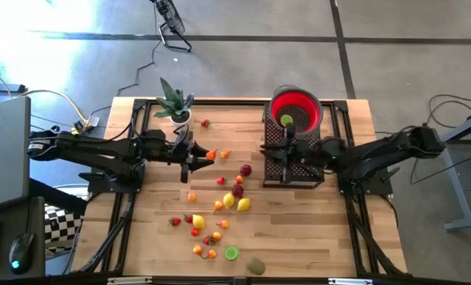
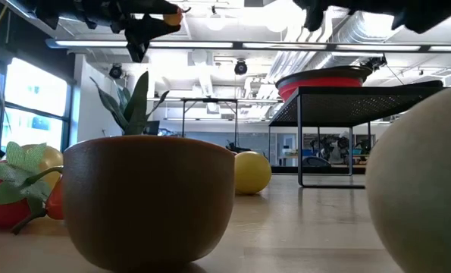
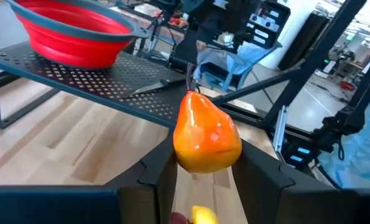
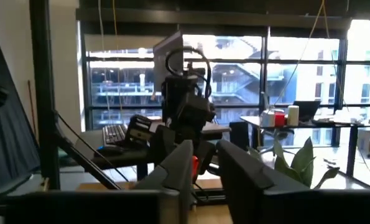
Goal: Pick & Place Fruit
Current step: Put the pear into the strainer bowl on the shelf
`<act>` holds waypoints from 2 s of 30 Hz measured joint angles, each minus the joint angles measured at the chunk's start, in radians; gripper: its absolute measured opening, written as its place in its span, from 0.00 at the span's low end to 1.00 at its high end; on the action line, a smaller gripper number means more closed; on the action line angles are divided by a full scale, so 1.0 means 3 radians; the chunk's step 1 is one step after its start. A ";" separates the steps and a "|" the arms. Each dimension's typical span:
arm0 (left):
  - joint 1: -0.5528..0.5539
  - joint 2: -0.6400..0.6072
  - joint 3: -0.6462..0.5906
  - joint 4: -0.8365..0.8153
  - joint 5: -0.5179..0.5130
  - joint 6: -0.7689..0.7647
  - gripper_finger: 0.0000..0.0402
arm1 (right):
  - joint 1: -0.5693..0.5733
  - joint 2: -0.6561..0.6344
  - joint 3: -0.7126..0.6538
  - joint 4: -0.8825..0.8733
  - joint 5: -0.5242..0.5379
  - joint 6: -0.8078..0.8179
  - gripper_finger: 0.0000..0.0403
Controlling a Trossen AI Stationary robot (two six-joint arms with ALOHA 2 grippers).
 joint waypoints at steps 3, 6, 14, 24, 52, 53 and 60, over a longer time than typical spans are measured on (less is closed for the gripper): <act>0.0000 0.0002 0.0000 -0.0001 0.0027 0.0007 0.33 | -0.0016 0.0245 0.0202 -0.0041 -0.0089 0.0000 0.28; 0.0000 0.0006 0.0000 -0.0003 0.0028 0.0011 0.33 | -0.0014 0.0489 0.0402 -0.0052 -0.0203 -0.0038 0.36; 0.0000 0.0006 0.0000 -0.0002 0.0093 0.0011 0.33 | -0.0016 0.1037 0.0894 -0.0166 -0.0258 -0.0110 0.42; 0.0000 0.0006 0.0000 -0.0003 0.0115 0.0011 0.33 | -0.0041 0.1410 0.1384 -0.0497 -0.0245 -0.0111 0.40; -0.0003 0.0133 -0.0004 0.0164 0.0226 0.0025 0.33 | -0.0191 0.1415 0.1397 -0.0679 -0.0499 0.0001 0.40; -0.0003 0.0165 -0.0005 0.0239 0.0227 0.0025 0.33 | -0.0191 0.1415 0.1397 -0.0681 -0.0495 0.0001 0.40; -0.0001 0.0248 0.0000 0.0302 0.0226 0.0001 0.33 | -0.0191 0.1415 0.1397 -0.0734 -0.0493 0.0001 0.40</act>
